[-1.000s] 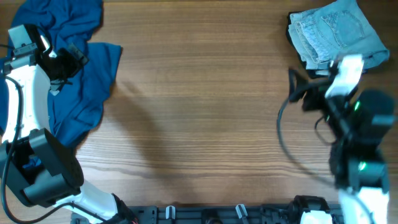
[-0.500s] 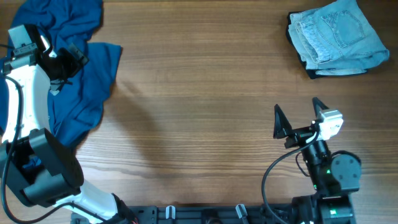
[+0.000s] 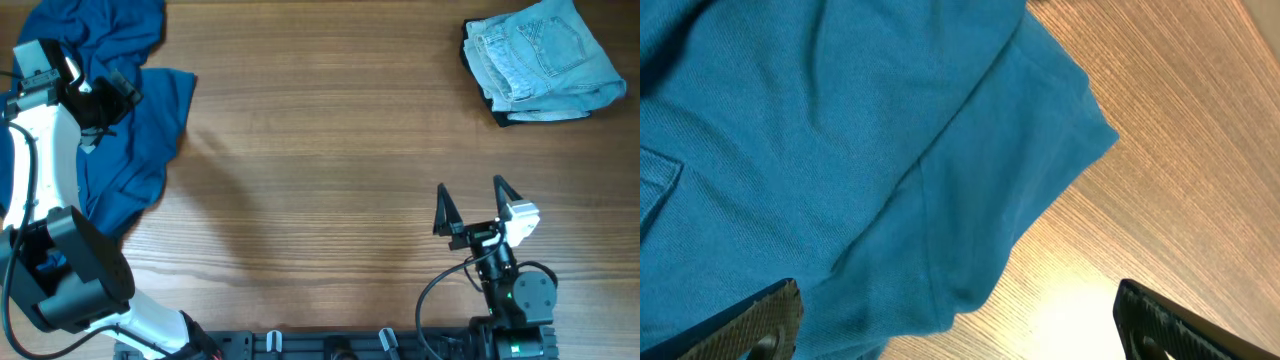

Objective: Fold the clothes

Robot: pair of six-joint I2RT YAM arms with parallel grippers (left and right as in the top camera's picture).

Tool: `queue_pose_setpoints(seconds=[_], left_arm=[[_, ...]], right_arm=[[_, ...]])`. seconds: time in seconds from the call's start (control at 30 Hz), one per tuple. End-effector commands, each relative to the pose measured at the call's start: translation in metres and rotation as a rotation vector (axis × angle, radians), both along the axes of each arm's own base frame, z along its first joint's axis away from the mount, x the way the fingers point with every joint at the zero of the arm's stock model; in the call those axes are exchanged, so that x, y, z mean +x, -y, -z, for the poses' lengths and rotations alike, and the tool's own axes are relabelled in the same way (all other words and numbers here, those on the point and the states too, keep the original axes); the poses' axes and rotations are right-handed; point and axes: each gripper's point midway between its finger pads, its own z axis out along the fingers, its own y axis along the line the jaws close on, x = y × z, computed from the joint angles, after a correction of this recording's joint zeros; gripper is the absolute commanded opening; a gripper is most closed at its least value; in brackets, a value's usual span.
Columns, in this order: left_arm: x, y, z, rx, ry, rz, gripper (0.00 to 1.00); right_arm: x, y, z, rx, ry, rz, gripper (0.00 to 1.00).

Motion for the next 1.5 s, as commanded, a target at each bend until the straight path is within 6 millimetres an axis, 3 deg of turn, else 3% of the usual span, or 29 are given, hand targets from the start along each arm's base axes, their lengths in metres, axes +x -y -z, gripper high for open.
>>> queue_pose_setpoints(seconds=[0.0, 1.37, 1.47], left_arm=[[0.0028, -0.0012, -0.0001, 0.002, 0.002, -0.008, 1.00], [0.0027, -0.0014, -0.0001, 0.002, 0.002, -0.009, 1.00], [0.0028, 0.0002, -0.0079, 0.009, 0.019, -0.006, 1.00]], right_arm=[[-0.0005, 0.0031, 0.0115, -0.008, -0.035, 0.020, 1.00], [-0.0002, 0.0044, 0.0111, -0.030, -0.030, 0.029, 1.00], [-0.0002, 0.0044, 0.0111, -0.030, -0.030, 0.029, 1.00]])
